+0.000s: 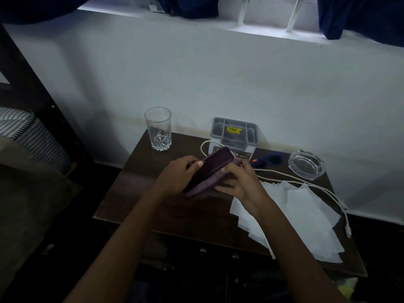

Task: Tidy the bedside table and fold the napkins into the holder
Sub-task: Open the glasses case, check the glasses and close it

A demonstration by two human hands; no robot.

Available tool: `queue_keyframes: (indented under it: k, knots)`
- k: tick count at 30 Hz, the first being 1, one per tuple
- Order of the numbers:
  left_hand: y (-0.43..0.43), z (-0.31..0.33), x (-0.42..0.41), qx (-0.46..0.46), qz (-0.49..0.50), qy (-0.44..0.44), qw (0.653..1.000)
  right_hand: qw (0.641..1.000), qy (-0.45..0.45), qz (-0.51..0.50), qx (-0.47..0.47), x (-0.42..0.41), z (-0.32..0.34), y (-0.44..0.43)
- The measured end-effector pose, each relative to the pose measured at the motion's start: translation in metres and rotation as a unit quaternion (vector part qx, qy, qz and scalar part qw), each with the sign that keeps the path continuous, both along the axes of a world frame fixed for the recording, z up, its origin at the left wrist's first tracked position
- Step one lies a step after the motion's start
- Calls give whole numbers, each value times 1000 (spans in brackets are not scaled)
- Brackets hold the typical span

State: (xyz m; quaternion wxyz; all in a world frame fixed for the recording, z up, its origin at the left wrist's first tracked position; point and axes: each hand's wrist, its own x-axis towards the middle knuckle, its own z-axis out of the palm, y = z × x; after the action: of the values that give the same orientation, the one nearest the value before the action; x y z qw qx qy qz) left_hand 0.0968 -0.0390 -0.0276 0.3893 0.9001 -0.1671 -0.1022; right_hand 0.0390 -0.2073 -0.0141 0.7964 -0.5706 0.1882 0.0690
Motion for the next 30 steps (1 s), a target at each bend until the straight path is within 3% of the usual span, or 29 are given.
queue_keyframes:
  k: [6,12,18,24,30]
  knots:
    - [6,-5,2,24,20,-12,999,969,17,129,-211,-3,-1,-12]
    - [7,-16,4,76,44,33,996,827,13,215,-520,-3,-23,-8]
    - [7,-23,4,117,67,75,988,783,54,242,-571,-3,-33,2]
    - [8,-25,0,153,125,54,979,780,61,266,-563,1,-38,-2]
    - [8,-26,0,133,114,59,983,784,57,281,-551,6,-34,-11]
